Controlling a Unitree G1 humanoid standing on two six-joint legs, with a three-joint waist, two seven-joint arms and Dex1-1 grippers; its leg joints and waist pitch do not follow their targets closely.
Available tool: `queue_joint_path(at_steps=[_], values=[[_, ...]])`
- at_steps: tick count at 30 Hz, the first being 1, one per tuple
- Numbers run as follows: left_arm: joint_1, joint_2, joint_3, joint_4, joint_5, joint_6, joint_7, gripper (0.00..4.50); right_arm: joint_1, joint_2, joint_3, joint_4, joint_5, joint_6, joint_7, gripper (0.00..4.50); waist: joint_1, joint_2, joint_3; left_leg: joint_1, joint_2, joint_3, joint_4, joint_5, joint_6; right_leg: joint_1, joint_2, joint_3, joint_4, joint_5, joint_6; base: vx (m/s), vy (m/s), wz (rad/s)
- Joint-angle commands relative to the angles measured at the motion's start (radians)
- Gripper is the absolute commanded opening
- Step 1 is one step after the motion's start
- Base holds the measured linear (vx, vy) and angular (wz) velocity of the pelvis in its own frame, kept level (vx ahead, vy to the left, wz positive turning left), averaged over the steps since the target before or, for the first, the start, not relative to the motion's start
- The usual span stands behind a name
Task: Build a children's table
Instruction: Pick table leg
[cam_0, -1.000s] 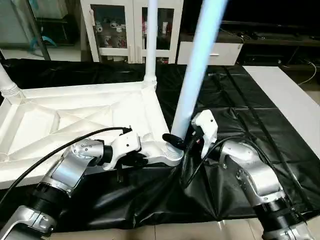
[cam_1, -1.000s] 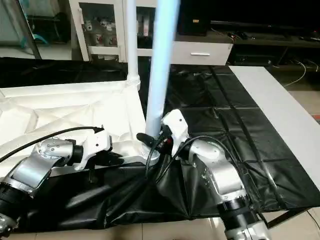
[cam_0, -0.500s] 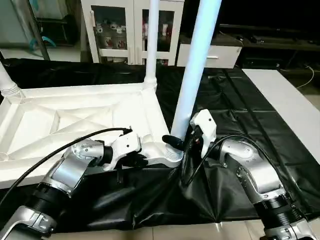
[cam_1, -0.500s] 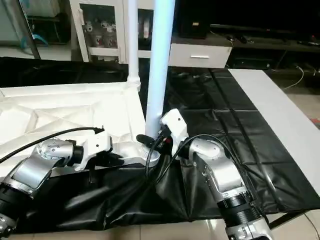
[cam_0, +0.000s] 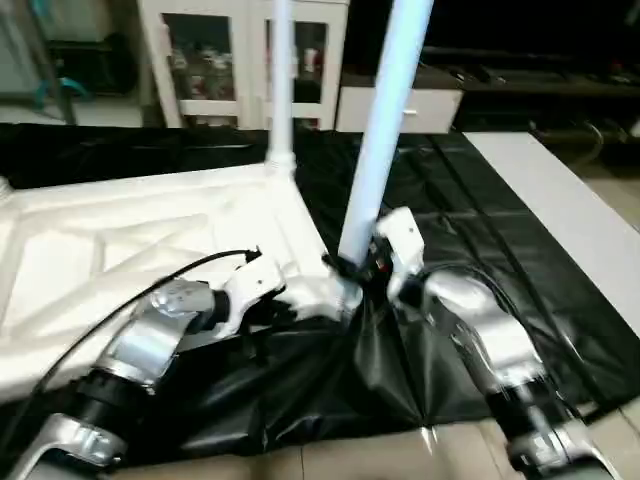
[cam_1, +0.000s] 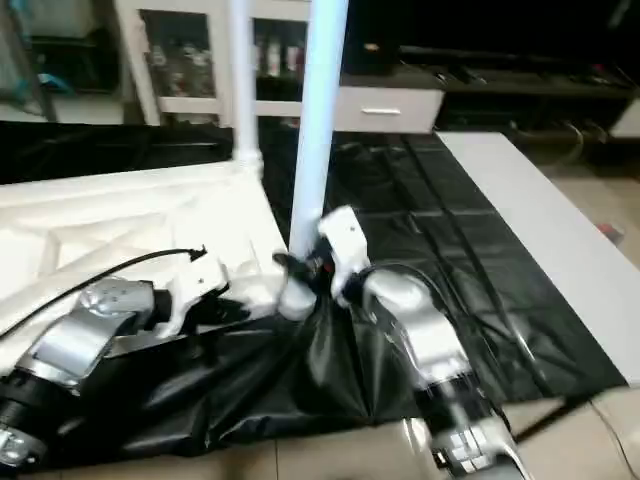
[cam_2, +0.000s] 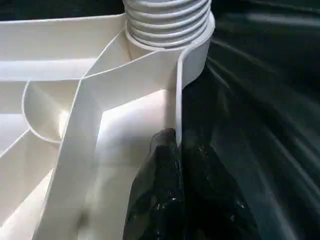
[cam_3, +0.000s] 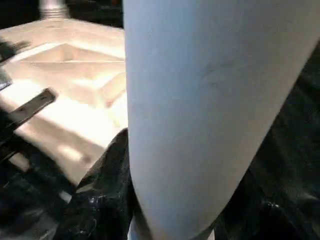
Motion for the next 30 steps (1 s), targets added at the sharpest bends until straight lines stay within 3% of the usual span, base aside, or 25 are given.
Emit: queue_joint_path(at_steps=[1, 2, 3, 4, 6, 7, 8, 9, 10, 13, 15, 16, 22, 25, 30], values=[[0.008, -0.053, 0.029, -0.034, 0.008, 0.085, 0.101, 0.00, -0.013, -0.022, -0.074, 0.198, -0.089, 0.024, -0.159, 1.85, -0.015, 0.012, -0.024, 0.003, 0.012, -0.020, -0.094, -0.591, -0.026, 0.016, -0.036, 0.007, -0.088, -0.616, -0.070, 0.000, 0.000, 0.00], [0.004, -0.072, 0.031, -0.039, 0.011, 0.105, 0.125, 0.00, -0.032, -0.015, -0.082, 0.223, -0.091, 0.017, -0.182, 1.85, -0.017, 0.011, -0.023, 0.004, 0.010, -0.019, -0.092, -0.588, -0.020, 0.017, -0.036, 0.005, -0.092, -0.631, -0.064, 0.000, 0.000, 0.00], [-0.009, -0.115, 0.038, -0.040, 0.013, 0.136, 0.172, 0.00, -0.069, 0.000, -0.102, 0.270, -0.083, 0.002, -0.224, 1.85, -0.020, 0.003, -0.024, 0.004, 0.010, -0.015, -0.087, -0.570, -0.011, 0.016, -0.041, 0.006, -0.096, -0.647, -0.061, 0.000, 0.000, 0.00], [-0.037, -0.190, 0.047, -0.027, 0.018, 0.175, 0.252, 0.00, -0.130, 0.027, -0.132, 0.349, -0.068, -0.021, -0.290, 1.85, -0.027, 0.004, -0.021, 0.006, 0.008, -0.017, -0.084, -0.571, -0.008, 0.013, -0.041, -0.001, -0.102, -0.667, -0.060, 0.000, 0.000, 0.00], [-0.064, -0.252, 0.054, -0.001, 0.026, 0.194, 0.322, 0.00, -0.177, 0.047, -0.153, 0.411, -0.057, -0.038, -0.344, 1.85, -0.031, 0.008, -0.022, 0.014, 0.005, -0.014, -0.077, -0.567, 0.004, 0.011, -0.042, -0.009, -0.110, -0.660, -0.058, 0.000, 0.000, 0.00], [-0.069, -0.262, 0.054, 0.004, 0.029, 0.197, 0.335, 0.00, -0.184, 0.050, -0.155, 0.423, -0.056, -0.041, -0.352, 1.85, -0.033, 0.013, -0.024, 0.001, 0.009, -0.017, -0.082, -0.542, 0.009, 0.026, -0.044, -0.012, -0.105, -0.606, -0.070, 0.000, 0.000, 0.00], [-0.089, -0.301, 0.054, 0.027, 0.038, 0.203, 0.387, 0.00, -0.214, 0.065, -0.166, 0.469, -0.049, -0.056, -0.385, 1.85, -0.031, 0.006, -0.026, -0.003, 0.013, -0.015, -0.084, -0.523, 0.011, 0.030, -0.046, -0.012, -0.105, -0.576, -0.078, 0.000, 0.000, 0.00], [-0.102, -0.327, 0.058, 0.045, 0.040, 0.204, 0.421, 0.00, -0.231, 0.071, -0.168, 0.495, -0.051, -0.065, -0.407, 1.85, -0.029, 0.004, -0.025, -0.006, 0.012, -0.013, -0.085, -0.508, 0.012, 0.028, -0.046, -0.011, -0.101, -0.552, -0.088, 0.000, 0.000, 0.00], [-0.116, -0.364, 0.070, 0.064, 0.042, 0.210, 0.475, 0.00, -0.256, 0.083, -0.173, 0.537, -0.049, -0.082, -0.434, 1.85, -0.026, 0.001, -0.025, -0.001, 0.009, -0.007, -0.080, -0.498, 0.017, 0.021, -0.047, -0.007, -0.101, -0.550, -0.096, 0.000, 0.000, 0.00], [-0.129, -0.407, 0.085, 0.089, 0.053, 0.205, 0.549, 0.00, -0.279, 0.096, -0.180, 0.576, -0.049, -0.099, -0.461, 1.85, -0.021, -0.002, -0.028, -0.010, 0.011, -0.004, -0.082, -0.443, 0.027, 0.027, -0.048, -0.002, -0.091, -0.508, -0.111, 0.000, 0.000, 0.00], [-0.130, -0.418, 0.089, 0.092, 0.055, 0.201, 0.567, 0.00, -0.285, 0.099, -0.182, 0.587, -0.051, -0.104, -0.467, 1.85, -0.017, -0.008, -0.030, -0.010, 0.012, 0.000, -0.081, -0.423, 0.030, 0.027, -0.046, 0.001, -0.088, -0.477, -0.120, 0.000, 0.000, 0.00], [-0.130, -0.438, 0.098, 0.095, 0.062, 0.213, 0.600, 0.00, -0.311, 0.108, -0.193, 0.638, -0.055, -0.133, -0.481, 1.85, -0.014, -0.006, -0.034, -0.015, 0.015, 0.003, -0.082, -0.380, 0.035, 0.031, -0.047, 0.008, -0.075, -0.410, -0.145, 0.000, 0.000, 0.00], [-0.132, -0.435, 0.103, 0.110, 0.064, 0.216, 0.619, 0.00, -0.333, 0.116, -0.209, 0.677, -0.051, -0.175, -0.491, 1.85, 0.002, -0.009, -0.041, -0.016, 0.016, 0.016, -0.075, -0.283, 0.054, 0.034, -0.045, 0.017, -0.058, -0.302, -0.181, 0.009, -0.003, 0.00], [-0.136, -0.428, 0.106, 0.120, 0.062, 0.213, 0.624, 0.00, -0.341, 0.118, -0.213, 0.692, -0.050, -0.188, -0.493, 1.85, 0.013, -0.012, -0.041, -0.013, 0.013, 0.022, -0.070, -0.268, 0.061, 0.030, -0.043, 0.020, -0.055, -0.314, -0.180, 0.000, 0.000, 0.00], [-0.142, -0.421, 0.109, 0.130, 0.066, 0.212, 0.631, 0.00, -0.357, 0.118, -0.221, 0.734, -0.057, -0.217, -0.492, 1.85, 0.018, -0.010, -0.042, -0.020, 0.014, 0.020, -0.069, -0.240, 0.056, 0.035, -0.042, 0.020, -0.047, -0.302, -0.176, 0.000, 0.000, 0.00]])
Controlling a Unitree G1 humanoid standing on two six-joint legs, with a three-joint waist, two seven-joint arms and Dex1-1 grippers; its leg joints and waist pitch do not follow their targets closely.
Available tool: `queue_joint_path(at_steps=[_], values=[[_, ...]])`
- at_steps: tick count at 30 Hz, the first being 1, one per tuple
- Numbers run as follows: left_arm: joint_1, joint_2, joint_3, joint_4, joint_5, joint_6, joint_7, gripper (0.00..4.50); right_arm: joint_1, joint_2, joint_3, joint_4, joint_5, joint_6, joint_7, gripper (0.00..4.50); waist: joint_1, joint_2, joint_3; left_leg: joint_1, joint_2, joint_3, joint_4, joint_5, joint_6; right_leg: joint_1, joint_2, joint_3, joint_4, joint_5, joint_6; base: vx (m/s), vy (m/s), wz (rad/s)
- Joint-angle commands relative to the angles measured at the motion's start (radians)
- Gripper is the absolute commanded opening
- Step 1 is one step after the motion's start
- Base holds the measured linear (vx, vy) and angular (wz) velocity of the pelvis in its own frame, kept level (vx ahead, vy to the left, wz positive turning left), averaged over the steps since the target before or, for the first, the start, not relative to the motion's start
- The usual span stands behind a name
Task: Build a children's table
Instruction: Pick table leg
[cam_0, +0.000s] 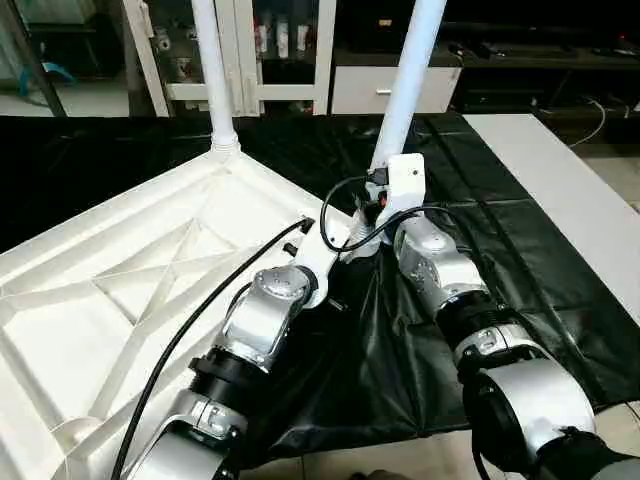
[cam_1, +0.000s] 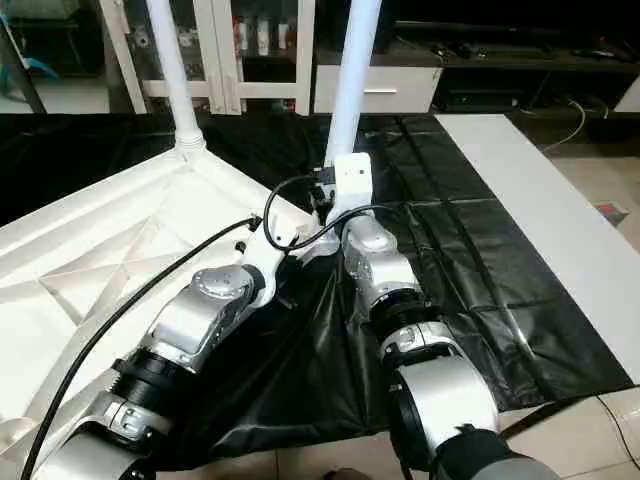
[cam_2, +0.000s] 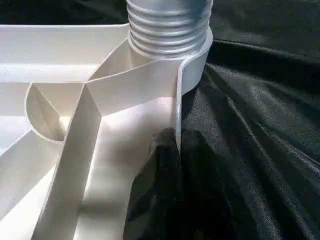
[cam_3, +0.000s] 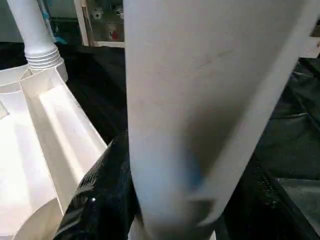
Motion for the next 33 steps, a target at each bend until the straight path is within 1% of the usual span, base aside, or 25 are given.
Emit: queue_joint_path(at_steps=[1, 4, 6, 7, 8, 11, 13, 14, 15, 16, 17, 19, 20, 21, 22, 23, 24, 25, 26, 27, 28, 30, 31, 32, 33], values=[[0.004, 0.010, 0.034, 0.013, -0.006, -0.021, 0.042, 0.00, 0.034, -0.020, -0.038, 0.098, -0.024, 0.021, -0.031, 1.85, 0.005, -0.002, -0.052, -0.012, 0.010, 0.014, -0.066, -0.251, 0.049, 0.047, -0.040, 0.036, -0.068, -0.330, -0.164, 0.000, 0.000, 0.00], [0.008, 0.014, 0.031, 0.010, -0.009, -0.020, 0.039, 0.00, 0.030, -0.018, -0.043, 0.103, -0.017, 0.004, -0.006, 1.85, 0.003, -0.002, -0.051, -0.011, 0.010, 0.012, -0.068, -0.283, 0.039, 0.046, -0.038, 0.035, -0.071, -0.358, -0.155, 0.000, 0.000, 0.00], [0.009, 0.016, 0.029, 0.008, -0.008, -0.020, 0.036, 0.00, 0.029, -0.017, -0.043, 0.101, -0.015, -0.003, 0.001, 1.85, 0.002, -0.003, -0.051, -0.012, 0.010, 0.013, -0.068, -0.283, 0.040, 0.047, -0.038, 0.036, -0.071, -0.352, -0.155, 0.000, 0.000, 0.00], [0.010, 0.018, 0.028, 0.007, -0.008, -0.020, 0.033, 0.00, 0.028, -0.017, -0.043, 0.100, -0.014, -0.008, 0.006, 2.41, 0.001, -0.003, -0.052, -0.012, 0.010, 0.013, -0.068, -0.280, 0.042, 0.047, -0.038, 0.036, -0.070, -0.343, -0.158, 0.000, 0.000, 0.00], [0.011, 0.020, 0.026, 0.006, -0.007, -0.021, 0.029, 0.00, 0.026, -0.016, -0.041, 0.095, -0.011, -0.012, 0.024, 2.55, 0.001, -0.003, -0.051, -0.012, 0.010, 0.013, -0.068, -0.282, 0.044, 0.047, -0.037, 0.036, -0.070, -0.344, -0.160, 0.000, 0.000, 0.00], [0.011, 0.030, 0.021, 0.006, -0.005, -0.029, 0.016, 0.00, 0.026, -0.017, -0.035, 0.076, -0.008, -0.021, 0.059, 2.74, 0.001, -0.003, -0.053, -0.012, 0.009, 0.013, -0.067, -0.277, 0.047, 0.048, -0.038, 0.036, -0.070, -0.345, -0.163, 0.000, 0.000, 0.00], [0.011, 0.038, 0.019, 0.005, -0.004, -0.032, 0.008, 0.00, 0.030, -0.019, -0.031, 0.057, -0.005, -0.023, 0.081, 2.96, 0.003, -0.006, -0.058, -0.018, 0.009, 0.015, -0.063, -0.225, 0.058, 0.054, -0.040, 0.038, -0.060, -0.278, -0.180, 0.000, 0.000, 0.00], [0.011, 0.045, 0.017, 0.004, -0.004, -0.035, 0.001, 0.00, 0.037, -0.021, -0.024, 0.037, -0.005, -0.023, 0.099, 3.02, 0.003, -0.005, -0.058, -0.019, 0.009, 0.015, -0.063, -0.212, 0.063, 0.054, -0.039, 0.037, -0.059, -0.264, -0.186, 0.000, 0.000, 0.00], [0.011, 0.052, 0.017, 0.004, -0.004, -0.037, -0.005, 0.00, 0.047, -0.023, -0.019, 0.009, -0.003, -0.021, 0.118, 3.12, 0.004, -0.004, -0.056, -0.018, 0.009, 0.017, -0.061, -0.205, 0.072, 0.053, -0.039, 0.037, -0.061, -0.261, -0.190, 0.000, 0.000, 0.00], [0.012, 0.056, 0.017, 0.004, -0.005, -0.038, -0.008, 0.00, 0.054, -0.025, -0.015, -0.008, -0.003, -0.020, 0.129, 3.12, 0.004, -0.005, -0.056, -0.019, 0.009, 0.017, -0.061, -0.199, 0.078, 0.055, -0.039, 0.037, -0.060, -0.262, -0.191, 0.000, 0.000, 0.00], [0.012, 0.056, 0.017, 0.004, -0.005, -0.038, -0.008, 0.00, 0.054, -0.025, -0.015, -0.008, -0.003, -0.020, 0.129, 3.27, 0.005, -0.005, -0.056, -0.019, 0.009, 0.017, -0.061, -0.197, 0.078, 0.055, -0.040, 0.037, -0.061, -0.265, -0.190, 0.000, 0.000, 0.00], [0.014, 0.067, 0.016, 0.003, -0.005, -0.044, -0.017, 0.00, 0.082, -0.032, -0.003, -0.069, -0.002, -0.010, 0.164, 3.43, 0.003, -0.001, -0.056, -0.017, 0.010, 0.017, -0.060, -0.192, 0.079, 0.054, -0.039, 0.037, -0.060, -0.267, -0.194, 0.000, 0.000, 0.00], [0.017, 0.073, 0.014, 0.001, -0.005, -0.046, -0.022, 0.00, 0.098, -0.036, 0.006, -0.101, -0.003, -0.005, 0.181, 3.48, 0.005, 0.001, -0.056, -0.018, 0.009, 0.018, -0.059, -0.182, 0.082, 0.056, -0.036, 0.037, -0.062, -0.252, -0.192, 0.000, 0.000, 0.00], [0.017, 0.074, 0.014, 0.001, -0.005, -0.047, -0.023, 0.00, 0.100, -0.037, 0.007, -0.104, -0.003, -0.005, 0.183, 3.61, 0.005, -0.001, -0.057, -0.018, 0.010, 0.017, -0.059, -0.177, 0.082, 0.056, -0.037, 0.038, -0.059, -0.243, -0.194, 0.000, 0.000, 0.00], [0.018, 0.077, 0.013, 0.001, -0.005, -0.048, -0.026, 0.00, 0.108, -0.039, 0.010, -0.121, -0.005, -0.003, 0.193, 3.61, 0.004, -0.001, -0.057, -0.018, 0.010, 0.016, -0.060, -0.174, 0.084, 0.057, -0.037, 0.037, -0.057, -0.237, -0.200, 0.000, 0.000, 0.00], [0.018, 0.077, 0.013, 0.001, -0.005, -0.048, -0.026, 0.00, 0.108, -0.039, 0.010, -0.121, -0.005, -0.003, 0.193, 3.72, 0.003, -0.001, -0.058, -0.017, 0.010, 0.017, -0.059, -0.174, 0.084, 0.056, -0.038, 0.037, -0.057, -0.237, -0.203, 0.000, 0.000, 0.00], [0.021, 0.085, 0.008, -0.001, -0.006, -0.053, -0.036, 0.00, 0.128, -0.047, 0.015, -0.155, -0.012, -0.005, 0.210, 3.86, 0.004, 0.003, -0.057, -0.015, 0.010, 0.018, -0.059, -0.181, 0.084, 0.054, -0.037, 0.037, -0.061, -0.241, -0.207, 0.000, 0.000, 0.00], [0.021, 0.087, 0.007, -0.002, -0.007, -0.055, -0.038, 0.00, 0.133, -0.051, 0.016, -0.163, -0.015, -0.009, 0.213, 4.04, 0.004, 0.001, -0.057, -0.016, 0.010, 0.017, -0.059, -0.181, 0.083, 0.056, -0.037, 0.037, -0.058, -0.243, -0.209, 0.000, 0.000, 0.00], [0.021, 0.088, 0.006, -0.002, -0.007, -0.056, -0.040, 0.00, 0.135, -0.051, 0.015, -0.167, -0.012, -0.009, 0.223, 4.04, 0.004, 0.002, -0.057, -0.016, 0.011, 0.017, -0.060, -0.180, 0.081, 0.056, -0.037, 0.037, -0.058, -0.244, -0.209, 0.000, 0.000, 0.00], [0.020, 0.090, 0.004, 0.000, -0.008, -0.060, -0.042, 0.00, 0.142, -0.053, 0.015, -0.177, -0.010, -0.015, 0.245, 4.04, 0.004, 0.008, -0.057, -0.015, 0.011, 0.016, -0.059, -0.189, 0.080, 0.055, -0.037, 0.037, -0.058, -0.248, -0.212, 0.000, 0.000, 0.00], [0.020, 0.092, 0.003, 0.002, -0.009, -0.064, -0.043, 0.00, 0.147, -0.053, 0.014, -0.187, -0.006, -0.014, 0.259, 4.04, 0.003, 0.004, -0.058, -0.016, 0.011, 0.017, -0.058, -0.184, 0.081, 0.057, -0.036, 0.037, -0.058, -0.235, -0.214, 0.000, 0.000, 0.00], [0.020, 0.094, 0.001, 0.005, -0.011, -0.070, -0.044, 0.00, 0.156, -0.054, 0.014, -0.208, -0.004, -0.010, 0.272, 4.04, 0.003, 0.005, -0.058, -0.015, 0.011, 0.017, -0.058, -0.179, 0.084, 0.057, -0.037, 0.038, -0.057, -0.229, -0.221, 0.000, 0.000, 0.00], [0.019, 0.095, 0.001, 0.007, -0.011, -0.074, -0.045, 0.00, 0.161, -0.053, 0.015, -0.222, -0.002, -0.005, 0.278, 3.78, 0.004, 0.004, -0.058, -0.016, 0.011, 0.017, -0.058, -0.172, 0.087, 0.058, -0.037, 0.038, -0.056, -0.221, -0.223, 0.000, 0.000, 0.00], [0.019, 0.095, 0.000, 0.007, -0.011, -0.075, -0.045, 0.00, 0.162, -0.053, 0.016, -0.225, -0.002, -0.004, 0.280, 3.69, 0.005, 0.002, -0.059, -0.016, 0.011, 0.017, -0.057, -0.162, 0.089, 0.059, -0.038, 0.038, -0.054, -0.212, -0.225, 0.000, 0.000, 0.00], [0.019, 0.095, 0.000, 0.007, -0.011, -0.075, -0.045, 0.00, 0.162, -0.053, 0.016, -0.225, -0.002, -0.004, 0.280, 3.69, 0.005, 0.002, -0.059, -0.016, 0.011, 0.017, -0.057, -0.159, 0.091, 0.059, -0.037, 0.038, -0.054, -0.208, -0.228, 0.000, 0.000, 0.00]])
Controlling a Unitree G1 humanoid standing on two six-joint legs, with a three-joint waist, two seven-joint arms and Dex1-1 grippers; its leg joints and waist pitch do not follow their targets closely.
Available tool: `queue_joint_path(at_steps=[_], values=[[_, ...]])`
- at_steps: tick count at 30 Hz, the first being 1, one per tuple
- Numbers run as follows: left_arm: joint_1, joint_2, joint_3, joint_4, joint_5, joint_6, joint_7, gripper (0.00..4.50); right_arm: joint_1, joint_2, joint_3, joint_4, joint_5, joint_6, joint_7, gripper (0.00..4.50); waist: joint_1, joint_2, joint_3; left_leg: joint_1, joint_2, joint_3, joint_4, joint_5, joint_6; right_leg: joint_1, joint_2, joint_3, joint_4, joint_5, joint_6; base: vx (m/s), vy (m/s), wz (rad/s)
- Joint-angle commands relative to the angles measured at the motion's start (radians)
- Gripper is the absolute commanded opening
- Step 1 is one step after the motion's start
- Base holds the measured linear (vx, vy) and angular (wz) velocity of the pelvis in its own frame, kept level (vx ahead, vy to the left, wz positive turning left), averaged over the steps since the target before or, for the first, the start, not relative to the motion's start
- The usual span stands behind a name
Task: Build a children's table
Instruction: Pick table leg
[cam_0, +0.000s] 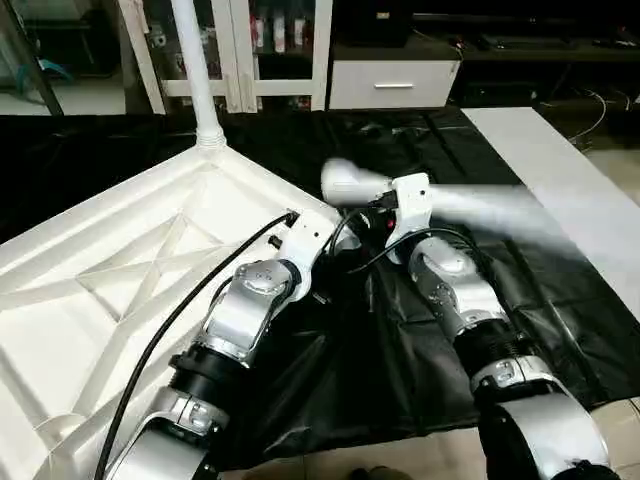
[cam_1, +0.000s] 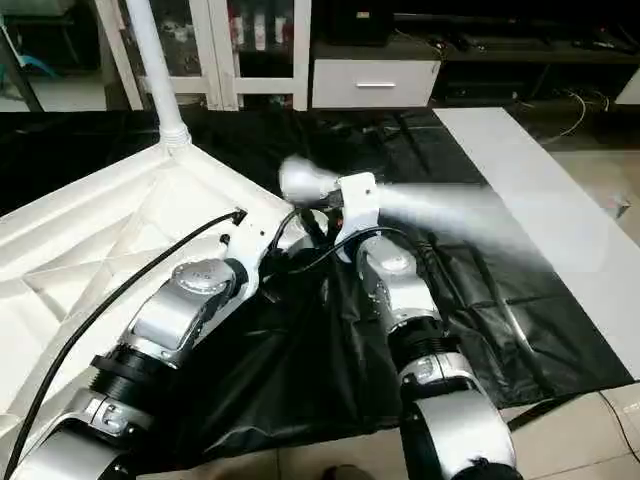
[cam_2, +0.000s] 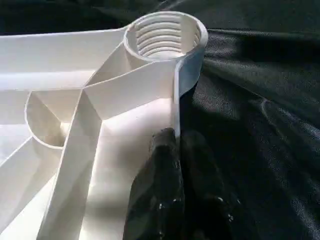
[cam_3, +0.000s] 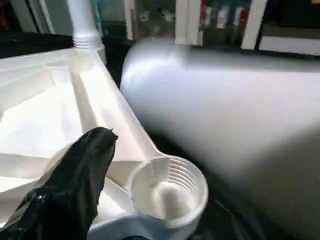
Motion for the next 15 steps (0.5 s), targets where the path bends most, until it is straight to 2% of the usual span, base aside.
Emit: queue_joint_path(at_steps=[1, 4, 6, 8, 11, 15], values=[[0.017, 0.017, 0.002, 0.021, -0.001, -0.036, -0.002, 0.00, 0.001, -0.005, 0.006, -0.039, -0.003, 0.011, 0.013, 3.64, 0.011, -0.005, -0.062, -0.009, 0.010, 0.015, -0.058, -0.160, 0.092, 0.066, -0.038, 0.037, -0.056, -0.216, -0.227, 0.000, 0.000, 0.00], [0.017, 0.019, 0.001, 0.022, -0.001, -0.041, -0.002, 0.00, 0.005, -0.003, 0.007, -0.045, -0.004, 0.013, 0.015, 3.22, 0.012, -0.004, -0.062, -0.008, 0.011, 0.015, -0.058, -0.162, 0.091, 0.066, -0.039, 0.037, -0.056, -0.225, -0.226, 0.000, 0.000, 0.00], [0.021, 0.023, 0.000, 0.020, -0.001, -0.045, -0.004, 0.00, 0.007, 0.000, 0.008, -0.050, -0.007, 0.016, 0.019, 3.17, 0.012, -0.005, -0.062, -0.008, 0.010, 0.015, -0.057, -0.160, 0.090, 0.066, -0.039, 0.037, -0.056, -0.221, -0.226, 0.000, 0.000, 0.00], [0.027, 0.030, 0.001, 0.022, 0.002, -0.051, -0.004, 0.00, 0.017, 0.003, 0.016, -0.068, -0.017, 0.028, 0.031, 2.83, 0.013, -0.004, -0.062, -0.008, 0.011, 0.015, -0.058, -0.159, 0.091, 0.066, -0.039, 0.037, -0.055, -0.221, -0.224, 0.000, 0.000, 0.00], [0.029, 0.034, 0.003, 0.023, 0.002, -0.054, -0.004, 0.00, 0.025, 0.006, 0.022, -0.086, -0.019, 0.036, 0.036, 2.61, 0.012, -0.007, -0.061, -0.008, 0.011, 0.015, -0.058, -0.155, 0.094, 0.066, -0.039, 0.037, -0.055, -0.223, -0.222, 0.000, 0.000, 0.00], [0.039, 0.077, -0.021, 0.027, 0.014, -0.135, -0.050, 0.00, 0.044, 0.004, 0.046, -0.138, -0.035, 0.035, 0.036, 2.32, 0.013, -0.003, -0.061, -0.007, 0.010, 0.014, -0.059, -0.158, 0.085, 0.065, -0.039, 0.038, -0.057, -0.235, -0.211, 0.000, 0.000, 0.00]])
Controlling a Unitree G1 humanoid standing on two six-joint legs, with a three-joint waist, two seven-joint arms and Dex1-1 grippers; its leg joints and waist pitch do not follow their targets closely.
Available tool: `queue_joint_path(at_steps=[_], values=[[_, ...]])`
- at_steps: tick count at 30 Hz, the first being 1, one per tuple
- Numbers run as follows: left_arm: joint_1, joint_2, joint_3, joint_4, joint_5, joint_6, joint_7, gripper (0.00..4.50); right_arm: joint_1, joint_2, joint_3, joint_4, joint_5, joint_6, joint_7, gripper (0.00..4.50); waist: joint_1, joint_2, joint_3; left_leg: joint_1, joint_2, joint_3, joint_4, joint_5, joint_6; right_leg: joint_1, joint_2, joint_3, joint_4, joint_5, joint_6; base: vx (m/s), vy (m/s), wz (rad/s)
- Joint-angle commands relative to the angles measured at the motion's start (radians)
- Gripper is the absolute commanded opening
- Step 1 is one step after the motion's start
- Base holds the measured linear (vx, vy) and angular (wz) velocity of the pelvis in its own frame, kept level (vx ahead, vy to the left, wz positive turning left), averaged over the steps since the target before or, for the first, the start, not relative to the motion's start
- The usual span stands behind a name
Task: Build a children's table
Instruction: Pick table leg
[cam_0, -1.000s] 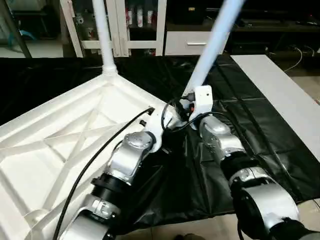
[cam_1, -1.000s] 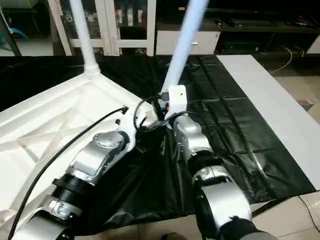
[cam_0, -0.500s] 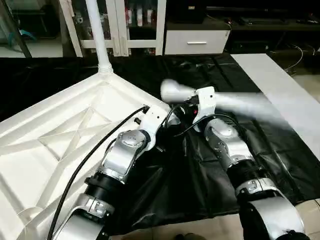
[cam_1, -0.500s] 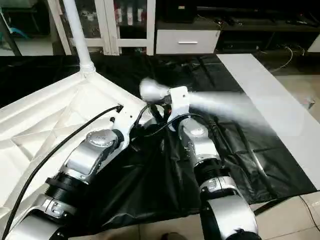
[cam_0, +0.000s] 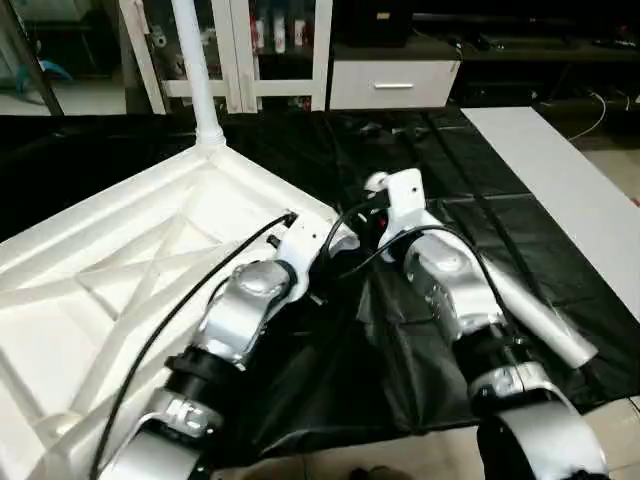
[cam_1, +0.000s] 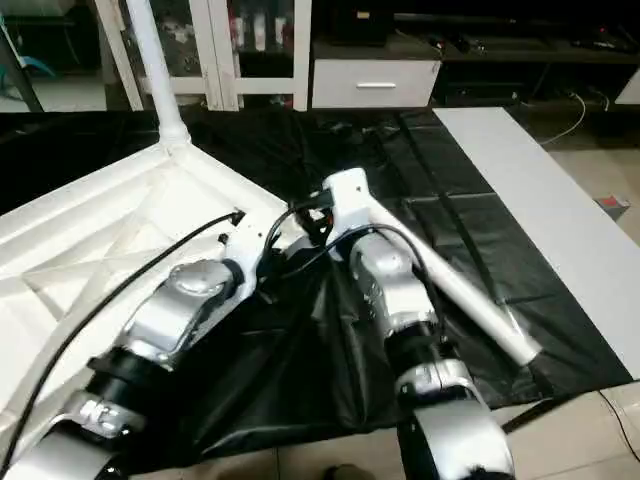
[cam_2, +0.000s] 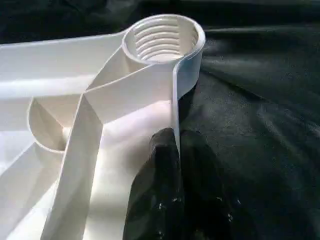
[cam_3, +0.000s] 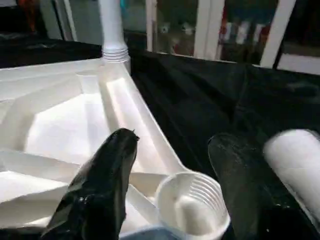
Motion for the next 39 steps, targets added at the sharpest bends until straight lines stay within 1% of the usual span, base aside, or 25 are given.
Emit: queue_joint_path(at_steps=[1, 2, 6, 8, 9, 10, 13, 15, 16, 17, 18, 19, 21, 22, 23, 25, 26, 27, 30, 31, 33, 35, 36, 37, 39], values=[[0.027, 0.058, -0.028, 0.024, 0.024, -0.103, -0.057, 0.00, 0.007, -0.009, 0.005, -0.052, -0.007, 0.019, 0.001, 2.32, 0.012, -0.004, -0.060, -0.007, 0.010, 0.013, -0.060, -0.168, 0.082, 0.064, -0.039, 0.038, -0.060, -0.248, -0.207, 0.000, 0.000, 0.00], [0.028, 0.065, -0.034, 0.024, 0.027, -0.113, -0.066, 0.00, 0.008, -0.010, 0.005, -0.059, -0.007, 0.021, 0.000, 2.32, 0.013, -0.003, -0.060, -0.006, 0.010, 0.013, -0.060, -0.173, 0.081, 0.064, -0.039, 0.038, -0.060, -0.255, -0.202, 0.000, 0.000, 0.00], [0.070, 0.190, -0.145, -0.018, 0.036, -0.378, -0.298, 0.00, 0.020, -0.035, -0.037, -0.183, 0.015, 0.057, -0.028, 2.32, 0.021, 0.006, -0.058, 0.001, 0.013, 0.012, -0.065, -0.192, 0.062, 0.059, -0.038, 0.042, -0.063, -0.274, -0.175, 0.000, 0.000, 0.00], [0.087, 0.220, -0.162, -0.036, 0.020, -0.424, -0.370, 0.00, 0.023, -0.048, -0.053, -0.206, 0.017, 0.070, -0.039, 2.32, 0.030, 0.013, -0.059, 0.008, 0.016, 0.016, -0.065, -0.182, 0.044, 0.054, -0.037, 0.044, -0.056, -0.238, -0.187, 0.000, 0.000, 0.00], [0.097, 0.235, -0.168, -0.045, 0.004, -0.448, -0.414, 0.00, 0.025, -0.060, -0.063, -0.212, 0.016, 0.079, -0.044, 2.49, 0.040, 0.017, -0.059, 0.022, 0.016, 0.022, -0.063, -0.186, 0.035, 0.045, -0.034, 0.047, -0.054, -0.211, -0.202, 0.000, 0.000, 0.00], [0.105, 0.257, -0.182, -0.046, -0.013, -0.505, -0.473, 0.00, 0.031, -0.089, -0.078, -0.205, 0.005, 0.095, -0.062, 2.49, 0.046, 0.024, -0.057, 0.017, 0.016, 0.022, -0.067, -0.181, 0.023, 0.052, -0.031, 0.046, -0.048, -0.185, -0.209, 0.000, 0.000, 0.00], [0.101, 0.283, -0.202, -0.023, -0.013, -0.598, -0.514, 0.00, 0.039, -0.153, -0.108, -0.177, -0.018, 0.116, -0.094, 2.76, 0.059, 0.020, -0.060, 0.028, 0.015, 0.033, -0.064, -0.183, -0.002, 0.049, -0.024, 0.054, -0.039, -0.128, -0.213, 0.000, 0.000, 0.00], [0.091, 0.287, -0.197, 0.000, -0.007, -0.610, -0.508, 0.00, 0.040, -0.191, -0.132, -0.157, -0.019, 0.120, -0.102, 2.88, 0.066, 0.017, -0.061, 0.027, 0.011, 0.037, -0.064, -0.185, -0.003, 0.052, -0.023, 0.060, -0.038, -0.128, -0.210, 0.000, 0.000, 0.00], [0.077, 0.287, -0.189, 0.033, 0.017, -0.632, -0.461, 0.00, 0.042, -0.218, -0.146, -0.150, -0.019, 0.130, -0.101, 3.08, 0.067, 0.021, -0.061, 0.025, 0.010, 0.036, -0.064, -0.185, -0.004, 0.053, -0.024, 0.061, -0.038, -0.132, -0.206, 0.000, 0.000, 0.00], [0.072, 0.282, -0.180, 0.047, 0.022, -0.630, -0.439, 0.00, 0.043, -0.228, -0.151, -0.148, -0.019, 0.134, -0.099, 3.08, 0.066, 0.015, -0.060, 0.023, 0.008, 0.036, -0.063, -0.198, -0.002, 0.056, -0.023, 0.062, -0.041, -0.152, -0.196, 0.000, 0.000, 0.00], [0.057, 0.268, -0.152, 0.083, 0.034, -0.626, -0.382, 0.00, 0.046, -0.254, -0.164, -0.145, -0.020, 0.149, -0.094, 3.08, 0.062, 0.018, -0.059, 0.016, 0.006, 0.034, -0.064, -0.203, -0.001, 0.060, -0.024, 0.064, -0.044, -0.173, -0.184, 0.000, 0.000, 0.00], [0.050, 0.239, -0.094, 0.097, -0.004, -0.551, -0.352, 0.57, 0.051, -0.274, -0.181, -0.145, -0.013, 0.162, -0.090, 3.26, 0.059, 0.016, -0.057, 0.020, 0.004, 0.036, -0.062, -0.225, -0.001, 0.057, -0.024, 0.065, -0.050, -0.210, -0.173, 0.000, 0.000, 0.00], [0.052, 0.207, -0.030, 0.088, -0.065, -0.479, -0.332, 0.57, 0.063, -0.284, -0.193, -0.164, -0.005, 0.182, -0.086, 3.38, 0.052, 0.012, -0.059, 0.010, 0.002, 0.034, -0.060, -0.224, 0.003, 0.064, -0.027, 0.066, -0.050, -0.251, -0.165, 0.000, 0.000, 0.00], [0.053, 0.186, 0.011, 0.078, -0.099, -0.440, -0.301, 0.67, 0.075, -0.285, -0.195, -0.190, 0.000, 0.195, -0.079, 3.46, 0.051, 0.020, -0.058, 0.009, 0.000, 0.032, -0.060, -0.221, 0.003, 0.064, -0.028, 0.065, -0.052, -0.259, -0.166, 0.000, 0.000, 0.00], [0.055, 0.172, 0.036, 0.071, -0.121, -0.417, -0.283, 0.87, 0.083, -0.285, -0.196, -0.208, 0.004, 0.204, -0.075, 3.57, 0.045, 0.013, -0.061, 0.005, 0.001, 0.030, -0.057, -0.215, 0.010, 0.066, -0.027, 0.065, -0.052, -0.250, -0.173, 0.000, 0.000, 0.00], [0.051, 0.137, 0.101, 0.071, -0.172, -0.429, -0.198, 1.04, 0.101, -0.282, -0.191, -0.249, 0.019, 0.225, -0.069, 3.71, 0.035, 0.009, -0.064, -0.002, -0.002, 0.028, -0.053, -0.207, 0.033, 0.067, -0.024, 0.061, -0.055, -0.260, -0.171, 0.000, 0.000, 0.00], [0.047, 0.114, 0.138, 0.075, -0.206, -0.430, -0.149, 1.04, 0.109, -0.280, -0.186, -0.265, 0.023, 0.228, -0.072, 3.71, 0.032, 0.014, -0.064, -0.003, -0.002, 0.027, -0.053, -0.202, 0.038, 0.067, -0.024, 0.061, -0.055, -0.258, -0.173, 0.000, 0.000, 0.00], [0.045, 0.099, 0.163, 0.075, -0.230, -0.406, -0.116, 1.09, 0.115, -0.276, -0.184, -0.278, 0.027, 0.234, -0.074, 3.84, 0.025, 0.010, -0.065, -0.005, -0.003, 0.026, -0.050, -0.192, 0.048, 0.067, -0.021, 0.060, -0.056, -0.246, -0.178, 0.000, 0.000, 0.00], [0.069, 0.087, 0.165, 0.033, -0.260, -0.407, -0.156, 1.17, 0.127, -0.268, -0.173, -0.307, 0.027, 0.250, -0.075, 4.02, 0.024, 0.009, -0.065, -0.005, -0.002, 0.025, -0.049, -0.173, 0.063, 0.065, -0.020, 0.060, -0.054, -0.241, -0.188, 0.000, 0.000, 0.00], [0.087, 0.096, 0.144, 0.008, -0.232, -0.417, -0.182, 1.17, 0.130, -0.266, -0.171, -0.311, 0.022, 0.257, -0.076, 4.02, 0.025, 0.009, -0.064, -0.002, 0.004, 0.025, -0.050, -0.169, 0.070, 0.062, -0.020, 0.061, -0.055, -0.247, -0.190, 0.000, 0.000, 0.00], [0.117, 0.104, 0.126, -0.034, -0.208, -0.416, -0.217, 1.17, 0.131, -0.261, -0.171, -0.315, 0.016, 0.269, -0.078, 4.02, 0.025, 0.013, -0.062, 0.000, 0.007, 0.026, -0.051, -0.176, 0.068, 0.058, -0.019, 0.061, -0.056, -0.248, -0.194, 0.000, 0.000, 0.00], [0.128, 0.089, 0.152, -0.064, -0.240, -0.383, -0.199, 1.17, 0.134, -0.258, -0.173, -0.326, 0.017, 0.277, -0.080, 4.02, 0.026, 0.014, -0.063, 0.003, 0.006, 0.028, -0.050, -0.172, 0.062, 0.057, -0.017, 0.063, -0.053, -0.224, -0.202, 0.000, 0.000, 0.00], [0.133, 0.083, 0.165, -0.081, -0.231, -0.386, -0.160, 1.17, 0.137, -0.255, -0.174, -0.340, 0.019, 0.286, -0.084, 4.02, 0.027, 0.020, -0.064, 0.002, 0.006, 0.026, -0.050, -0.162, 0.060, 0.059, -0.017, 0.063, -0.048, -0.191, -0.210, 0.000, 0.000, 0.00], [0.135, 0.081, 0.168, -0.087, -0.229, -0.387, -0.144, 1.17, 0.139, -0.254, -0.174, -0.347, 0.019, 0.291, -0.086, 4.02, 0.027, 0.019, -0.063, 0.003, 0.007, 0.027, -0.050, -0.166, 0.060, 0.058, -0.015, 0.063, -0.049, -0.181, -0.212, 0.000, 0.000, 0.00], [0.145, 0.060, 0.204, -0.120, -0.205, -0.387, 0.004, 1.17, 0.159, -0.247, -0.157, -0.415, 0.001, 0.300, -0.110, 4.02, 0.030, 0.019, -0.061, 0.005, 0.010, 0.027, -0.050, -0.182, 0.055, 0.060, -0.014, 0.063, -0.049, -0.172, -0.210, 0.000, 0.000, 0.00]])
